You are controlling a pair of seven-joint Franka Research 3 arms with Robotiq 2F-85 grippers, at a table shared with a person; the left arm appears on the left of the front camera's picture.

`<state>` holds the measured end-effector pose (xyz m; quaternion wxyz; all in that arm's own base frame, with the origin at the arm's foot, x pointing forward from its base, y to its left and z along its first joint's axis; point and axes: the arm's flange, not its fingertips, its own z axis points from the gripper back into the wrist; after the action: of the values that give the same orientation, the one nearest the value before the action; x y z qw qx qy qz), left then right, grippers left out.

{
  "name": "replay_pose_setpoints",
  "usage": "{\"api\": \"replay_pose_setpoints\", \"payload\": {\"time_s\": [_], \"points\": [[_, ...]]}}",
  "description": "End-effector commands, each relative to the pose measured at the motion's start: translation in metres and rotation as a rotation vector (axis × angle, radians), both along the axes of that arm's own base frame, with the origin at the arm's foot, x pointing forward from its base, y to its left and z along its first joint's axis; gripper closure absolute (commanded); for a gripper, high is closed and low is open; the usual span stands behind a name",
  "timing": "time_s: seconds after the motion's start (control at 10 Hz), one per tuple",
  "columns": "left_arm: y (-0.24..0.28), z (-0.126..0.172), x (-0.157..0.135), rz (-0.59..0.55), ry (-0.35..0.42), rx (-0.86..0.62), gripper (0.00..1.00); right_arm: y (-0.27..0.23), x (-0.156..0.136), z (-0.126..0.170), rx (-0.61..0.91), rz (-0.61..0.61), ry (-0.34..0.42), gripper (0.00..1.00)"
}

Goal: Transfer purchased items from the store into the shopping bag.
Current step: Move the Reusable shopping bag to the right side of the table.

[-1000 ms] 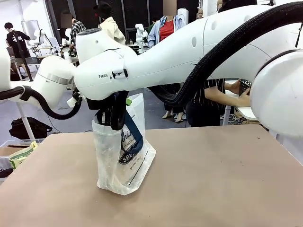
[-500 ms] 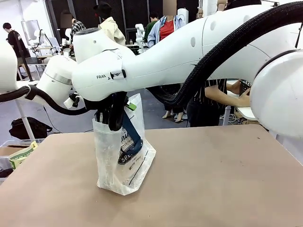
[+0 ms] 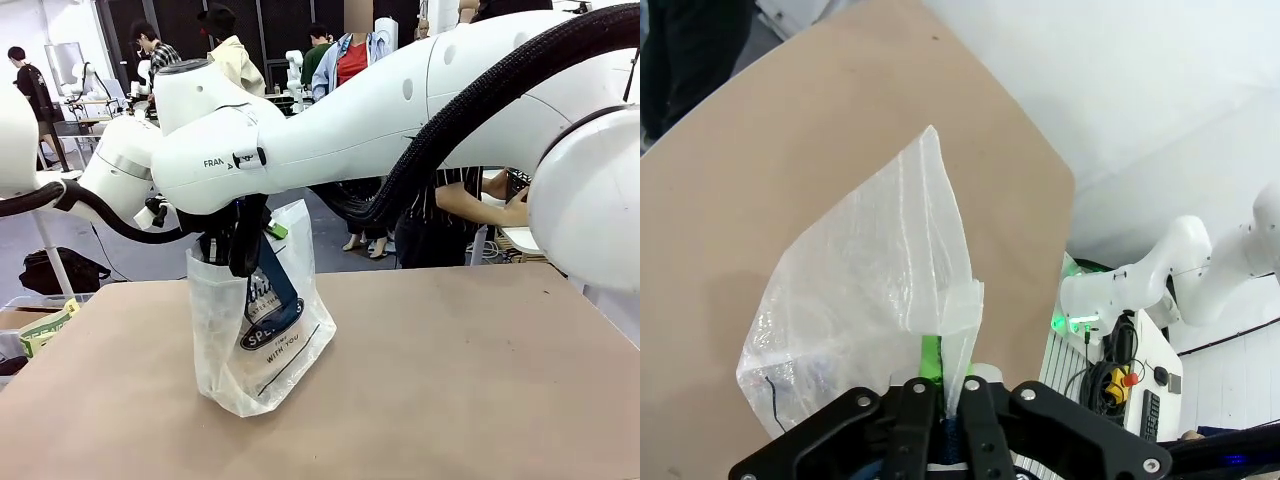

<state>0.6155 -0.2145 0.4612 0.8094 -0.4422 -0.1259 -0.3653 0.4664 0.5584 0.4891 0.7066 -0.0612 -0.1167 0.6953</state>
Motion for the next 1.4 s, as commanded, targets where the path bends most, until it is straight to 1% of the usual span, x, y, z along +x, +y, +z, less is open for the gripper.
{"api": "replay_pose_setpoints", "payload": {"time_s": [0.0,0.7,0.8,0.9,1.2,1.3], "points": [[-0.005,0.004,0.005,0.002,0.007,0.006,1.0,0.004,-0.004,-0.001,0.008,0.023,-0.027,1.0],[-0.003,0.005,0.005,0.001,0.009,-0.003,1.0,0.004,-0.005,-0.001,0.033,-0.005,-0.057,1.0],[-0.004,0.005,0.005,-0.002,0.005,-0.001,1.0,0.004,-0.006,0.0,0.025,-0.001,-0.05,0.91],[-0.003,0.005,0.004,0.005,-0.013,-0.009,1.0,0.004,-0.006,0.001,0.026,-0.002,-0.045,0.71],[-0.003,0.006,0.004,0.012,-0.012,-0.014,1.0,-0.003,-0.013,0.006,0.01,-0.019,-0.056,0.12],[-0.001,0.006,0.004,0.013,-0.013,-0.017,1.0,-0.007,-0.016,0.009,0.013,-0.026,-0.063,0.0]]}}
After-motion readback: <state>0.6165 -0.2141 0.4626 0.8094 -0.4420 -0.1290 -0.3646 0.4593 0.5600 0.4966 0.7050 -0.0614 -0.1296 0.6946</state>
